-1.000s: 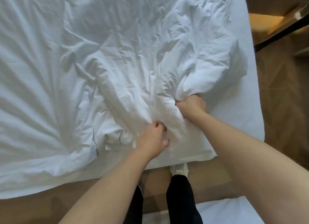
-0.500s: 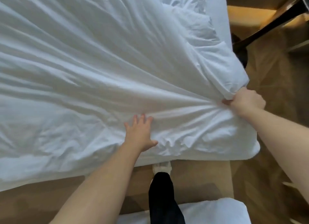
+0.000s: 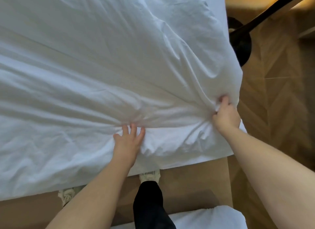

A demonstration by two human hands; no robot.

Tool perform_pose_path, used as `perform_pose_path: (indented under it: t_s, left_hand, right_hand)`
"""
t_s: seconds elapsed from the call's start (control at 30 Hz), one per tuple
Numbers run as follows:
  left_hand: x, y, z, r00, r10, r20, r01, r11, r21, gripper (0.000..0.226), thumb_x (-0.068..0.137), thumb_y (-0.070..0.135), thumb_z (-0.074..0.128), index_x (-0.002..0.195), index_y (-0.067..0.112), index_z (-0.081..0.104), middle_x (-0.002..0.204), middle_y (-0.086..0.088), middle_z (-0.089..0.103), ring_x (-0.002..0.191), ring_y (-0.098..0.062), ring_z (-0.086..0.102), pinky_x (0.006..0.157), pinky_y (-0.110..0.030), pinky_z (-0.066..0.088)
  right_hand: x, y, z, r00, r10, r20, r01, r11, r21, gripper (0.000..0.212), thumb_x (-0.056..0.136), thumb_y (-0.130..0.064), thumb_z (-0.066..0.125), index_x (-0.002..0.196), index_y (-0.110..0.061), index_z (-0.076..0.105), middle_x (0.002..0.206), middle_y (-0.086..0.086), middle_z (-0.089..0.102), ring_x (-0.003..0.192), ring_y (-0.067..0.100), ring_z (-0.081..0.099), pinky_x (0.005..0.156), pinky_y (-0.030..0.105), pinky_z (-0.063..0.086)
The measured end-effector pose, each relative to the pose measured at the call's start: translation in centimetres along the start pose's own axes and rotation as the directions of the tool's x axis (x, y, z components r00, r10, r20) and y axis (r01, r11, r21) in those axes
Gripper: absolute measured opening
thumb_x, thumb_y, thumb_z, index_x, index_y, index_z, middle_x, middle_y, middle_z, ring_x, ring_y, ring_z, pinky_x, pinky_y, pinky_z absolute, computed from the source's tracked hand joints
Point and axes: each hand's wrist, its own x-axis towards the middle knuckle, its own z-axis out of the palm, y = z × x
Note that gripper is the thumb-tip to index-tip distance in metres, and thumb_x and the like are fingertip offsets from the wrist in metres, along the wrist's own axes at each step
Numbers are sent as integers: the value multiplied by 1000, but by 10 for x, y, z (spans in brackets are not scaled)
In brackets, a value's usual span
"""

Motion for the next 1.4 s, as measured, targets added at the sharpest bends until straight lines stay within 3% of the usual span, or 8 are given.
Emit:
perform_pose_path:
  t_s: [0.17,0.5,0.63,0.83,1.0,1.13,1.27,1.4]
  left_hand:
    - [17,14,-28,987,145,-69,-153,979,-135,34,86,-5,47,114,13,51,115,-8,59,104,-30,58,70,-34,41]
    - [0,55,-14,977,212,-7,-207,947,-247,41,89,17,53,129,14,44,136,-9,47,126,-28,44,100,-38,37]
    - [-2,28,-38,977,195,-81,-211,926,-312,55,91,51,45,135,18,40,132,-5,48,123,-25,44,99,-40,39]
    - [47,-52,-128,800,11,-600,-209,942,-261,28,77,23,59,102,11,60,99,-10,57,94,-34,57,74,-39,45]
    - [124,-122,-224,651,-78,-755,-100,977,-187,38,82,16,58,119,11,57,123,-12,54,116,-33,48,97,-46,34]
    - [190,-179,-275,635,-259,-728,112,963,-245,42,94,11,39,136,11,40,137,-11,48,138,-32,32,115,-54,10]
    - [258,-221,-296,781,-473,-408,226,823,-522,77,96,35,50,153,20,2,149,-19,28,129,-40,42,103,-47,35]
    - [318,-243,-290,836,-502,-222,335,787,-518,91,78,67,60,150,27,21,144,-18,40,132,-32,42,102,-38,38]
  right_hand:
    - [18,28,-2,935,-335,116,353,857,-375,40,93,-3,38,131,-12,39,111,17,61,91,41,64,61,39,38]
    - [-18,77,-10,969,-24,246,145,864,-483,40,95,-17,38,134,-22,41,126,12,53,116,36,53,89,43,44]
    - [-9,23,-23,973,-213,-91,190,959,-208,41,81,-21,60,120,-12,54,116,17,52,109,37,48,86,48,40]
    - [38,-115,-92,863,-323,-387,385,918,94,49,86,-23,56,133,-16,45,142,10,39,126,31,39,105,52,31]
    - [123,-201,-150,883,-331,-332,447,808,383,40,100,-29,40,139,-17,41,145,11,38,122,33,47,98,44,37]
    - [195,-247,-158,974,-206,-92,226,867,444,63,99,-43,47,150,-17,22,146,19,39,128,38,45,99,40,37]
    - [246,-288,-130,978,-127,168,31,876,481,116,80,-53,72,154,-19,-11,160,14,9,144,35,24,114,43,26]
    - [289,-311,-96,990,-134,-52,143,930,337,60,86,-35,63,138,-23,37,132,10,54,120,33,53,85,36,41]
